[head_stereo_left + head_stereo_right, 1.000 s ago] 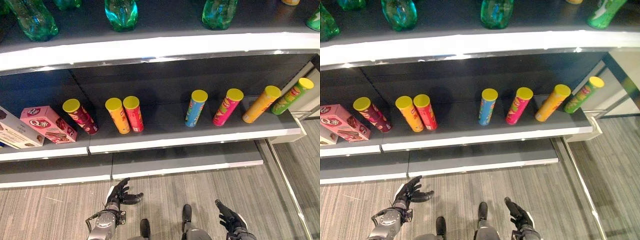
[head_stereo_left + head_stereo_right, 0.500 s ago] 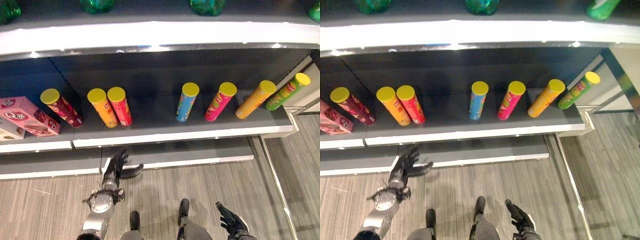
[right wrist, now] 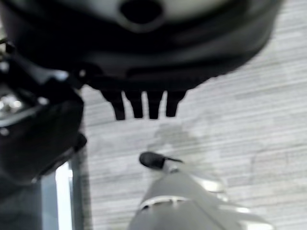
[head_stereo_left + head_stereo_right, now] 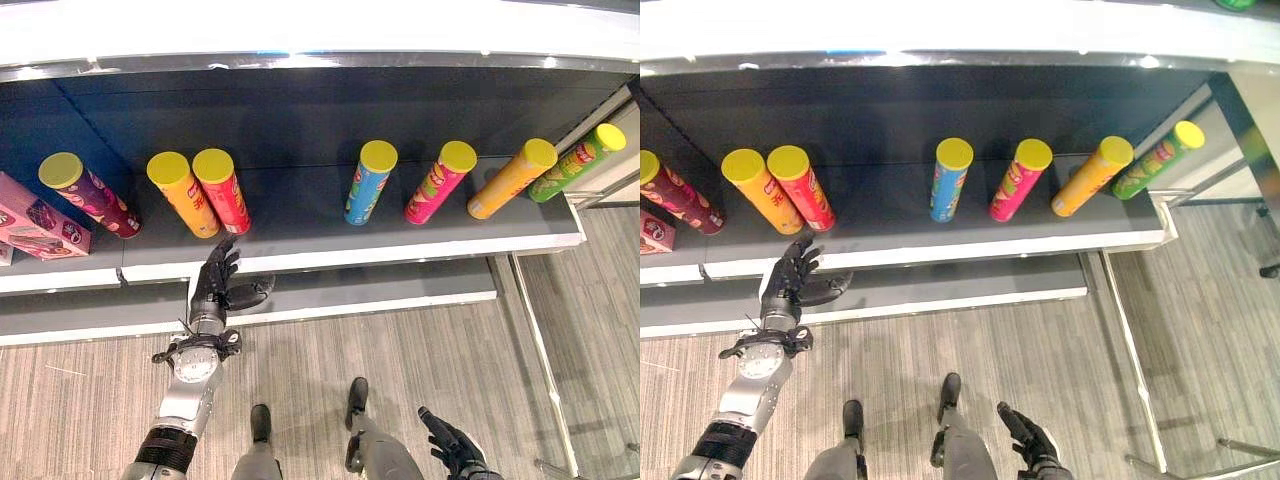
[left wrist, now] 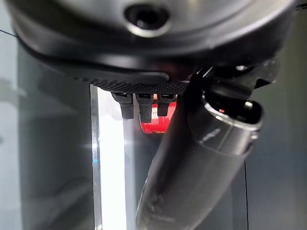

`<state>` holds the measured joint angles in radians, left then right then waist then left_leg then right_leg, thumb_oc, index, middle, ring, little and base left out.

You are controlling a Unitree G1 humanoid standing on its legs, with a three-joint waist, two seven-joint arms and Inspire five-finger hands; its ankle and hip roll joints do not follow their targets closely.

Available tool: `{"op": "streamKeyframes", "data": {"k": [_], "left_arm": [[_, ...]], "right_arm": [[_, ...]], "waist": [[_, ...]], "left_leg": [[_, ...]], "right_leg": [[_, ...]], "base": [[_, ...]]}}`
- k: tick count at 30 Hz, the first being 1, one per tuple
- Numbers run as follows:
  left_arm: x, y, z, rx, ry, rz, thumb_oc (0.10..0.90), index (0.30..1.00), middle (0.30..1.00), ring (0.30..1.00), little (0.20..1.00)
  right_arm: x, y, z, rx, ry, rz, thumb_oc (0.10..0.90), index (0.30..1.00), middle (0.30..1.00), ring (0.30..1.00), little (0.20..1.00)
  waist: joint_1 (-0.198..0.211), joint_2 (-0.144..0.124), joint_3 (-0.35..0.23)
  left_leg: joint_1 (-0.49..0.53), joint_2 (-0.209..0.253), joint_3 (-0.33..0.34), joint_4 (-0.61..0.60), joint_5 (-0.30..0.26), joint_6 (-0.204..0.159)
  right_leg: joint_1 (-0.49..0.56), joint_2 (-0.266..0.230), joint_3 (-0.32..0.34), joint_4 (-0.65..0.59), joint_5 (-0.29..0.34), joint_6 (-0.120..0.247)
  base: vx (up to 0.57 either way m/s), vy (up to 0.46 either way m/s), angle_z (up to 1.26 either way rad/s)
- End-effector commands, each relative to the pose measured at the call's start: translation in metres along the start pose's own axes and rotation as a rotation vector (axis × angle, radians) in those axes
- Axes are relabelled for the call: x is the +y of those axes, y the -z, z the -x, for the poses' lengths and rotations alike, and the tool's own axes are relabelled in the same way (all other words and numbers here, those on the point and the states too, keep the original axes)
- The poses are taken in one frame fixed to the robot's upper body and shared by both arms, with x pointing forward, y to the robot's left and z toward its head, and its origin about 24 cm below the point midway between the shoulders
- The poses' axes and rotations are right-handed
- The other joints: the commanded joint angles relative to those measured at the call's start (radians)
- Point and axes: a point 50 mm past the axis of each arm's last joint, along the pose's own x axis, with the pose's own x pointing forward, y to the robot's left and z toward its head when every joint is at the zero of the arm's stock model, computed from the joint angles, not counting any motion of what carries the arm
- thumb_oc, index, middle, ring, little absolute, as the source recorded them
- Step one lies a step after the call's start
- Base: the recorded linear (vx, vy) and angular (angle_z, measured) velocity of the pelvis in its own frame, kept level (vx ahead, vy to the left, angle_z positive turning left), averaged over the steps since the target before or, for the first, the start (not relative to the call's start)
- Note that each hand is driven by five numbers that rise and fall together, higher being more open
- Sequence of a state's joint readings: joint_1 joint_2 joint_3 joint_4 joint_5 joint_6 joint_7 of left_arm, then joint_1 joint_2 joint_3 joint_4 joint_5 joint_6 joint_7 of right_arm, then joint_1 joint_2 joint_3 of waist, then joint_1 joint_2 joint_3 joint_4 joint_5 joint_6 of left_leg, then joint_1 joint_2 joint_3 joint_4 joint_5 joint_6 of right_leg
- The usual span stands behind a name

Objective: Put the goods on the table back onto the shelves and tidy them up.

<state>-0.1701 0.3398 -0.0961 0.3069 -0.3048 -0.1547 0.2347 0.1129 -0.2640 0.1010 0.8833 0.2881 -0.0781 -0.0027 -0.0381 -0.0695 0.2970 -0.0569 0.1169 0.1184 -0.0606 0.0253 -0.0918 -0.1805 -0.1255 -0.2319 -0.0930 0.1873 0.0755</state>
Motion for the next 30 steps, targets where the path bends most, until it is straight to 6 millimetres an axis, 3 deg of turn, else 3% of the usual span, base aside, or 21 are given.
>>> {"op": "streamKeyframes", "data": {"k": [1, 15, 30], "left_arm": [[0.011, -0.051, -0.019, -0.259, -0.049, 0.013, 0.800, 0.900, 0.900, 0.900, 0.900], [0.018, -0.077, -0.045, -0.323, -0.146, -0.006, 0.800, 0.900, 0.900, 0.900, 0.900], [0.033, -0.092, -0.051, -0.371, -0.255, 0.011, 0.800, 0.900, 0.900, 0.900, 0.900]], "right_arm": [[-0.009, -0.008, 0.004, -0.069, 0.016, 0.026, 0.800, 0.900, 0.900, 0.900, 0.900], [-0.006, -0.017, 0.002, -0.097, 0.002, 0.065, 0.800, 0.900, 0.900, 0.900, 0.900], [-0.003, -0.016, 0.002, -0.105, -0.008, 0.074, 0.800, 0.900, 0.900, 0.900, 0.900]], "waist": [[0.008, -0.044, -0.024], [-0.019, -0.066, -0.008], [-0.031, -0.089, 0.003]], "left_leg": [[-0.064, 0.080, -0.058, 0.022, -0.013, -0.085], [-0.089, 0.084, -0.042, 0.041, -0.018, -0.084], [-0.112, 0.089, -0.040, 0.071, -0.029, -0.083]], "right_leg": [[0.079, -0.155, 0.041, 0.030, -0.093, 0.173], [0.036, -0.150, 0.070, 0.032, -0.083, 0.174], [0.018, -0.148, 0.079, 0.031, -0.074, 0.176]], "base": [[0.00, 0.000, 0.00], [0.00, -0.004, -0.03], [0.00, -0.005, -0.04]]}}
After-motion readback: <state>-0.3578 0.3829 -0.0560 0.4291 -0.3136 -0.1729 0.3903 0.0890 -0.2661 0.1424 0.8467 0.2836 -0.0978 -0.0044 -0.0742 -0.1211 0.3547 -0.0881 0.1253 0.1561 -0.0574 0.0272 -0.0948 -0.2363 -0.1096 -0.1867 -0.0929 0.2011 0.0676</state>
